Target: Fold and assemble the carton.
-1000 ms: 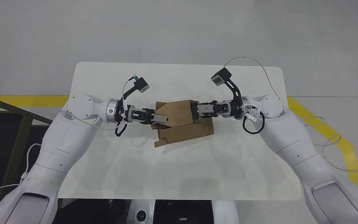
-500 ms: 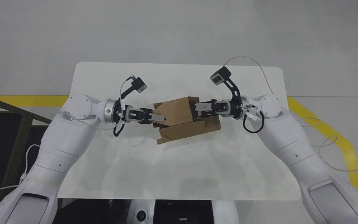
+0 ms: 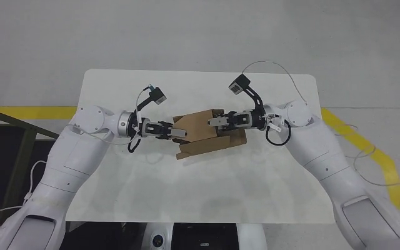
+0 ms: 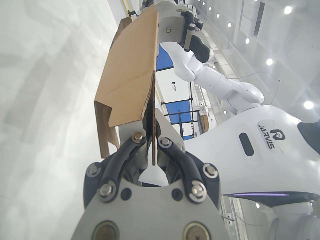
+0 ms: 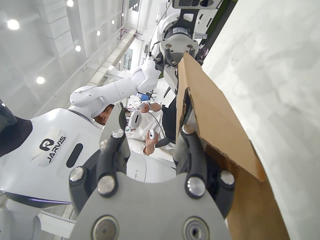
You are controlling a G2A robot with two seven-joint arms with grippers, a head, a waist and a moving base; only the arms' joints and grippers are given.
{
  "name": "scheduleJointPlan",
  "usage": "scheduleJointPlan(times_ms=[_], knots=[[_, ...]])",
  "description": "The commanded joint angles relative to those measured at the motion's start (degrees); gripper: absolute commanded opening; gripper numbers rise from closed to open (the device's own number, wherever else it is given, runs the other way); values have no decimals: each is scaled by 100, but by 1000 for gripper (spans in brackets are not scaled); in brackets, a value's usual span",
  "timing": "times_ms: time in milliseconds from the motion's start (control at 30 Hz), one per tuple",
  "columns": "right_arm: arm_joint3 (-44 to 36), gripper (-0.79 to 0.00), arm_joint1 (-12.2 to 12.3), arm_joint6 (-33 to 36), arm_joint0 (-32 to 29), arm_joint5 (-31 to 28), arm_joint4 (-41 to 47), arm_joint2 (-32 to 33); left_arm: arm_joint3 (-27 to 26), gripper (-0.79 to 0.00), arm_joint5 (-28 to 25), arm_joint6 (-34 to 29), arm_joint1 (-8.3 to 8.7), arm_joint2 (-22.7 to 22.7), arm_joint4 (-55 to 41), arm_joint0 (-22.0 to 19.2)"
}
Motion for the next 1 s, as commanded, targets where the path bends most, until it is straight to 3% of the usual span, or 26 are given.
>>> scheduleJointPlan(times_ms=[0, 333, 367, 467, 667, 700, 767, 800, 967], knots=[[23, -416, -18, -6, 24, -6, -49, -18, -7, -785, 5, 2, -4, 4, 3, -4], [189, -560, -128, -42, 64, -42, -259, -147, -17, -785, 11, -43, -18, -15, -47, -13], [208, -640, -135, -36, 74, -37, -294, -154, -11, -785, 14, -41, -18, -21, -48, -11], [262, -785, -152, -34, 97, -34, -387, -158, -14, -785, 29, -51, -20, -32, -61, -4], [302, -785, -176, -26, 114, -26, -495, -137, -22, -785, 57, -153, -29, -30, -165, 8], [309, -785, -178, -29, 117, -29, -516, -130, -19, -727, 70, -205, -34, -24, -242, 10], [315, -785, -183, -23, 116, -23, -546, -120, -20, -357, 65, -283, -38, -22, -290, -1], [319, -785, -185, -25, 118, -25, -571, -114, -20, -12, 62, -299, -39, -27, -315, -2], [339, -785, -199, -37, 111, -36, -671, -91, -53, 0, 119, -381, -36, -99, -500, 18]])
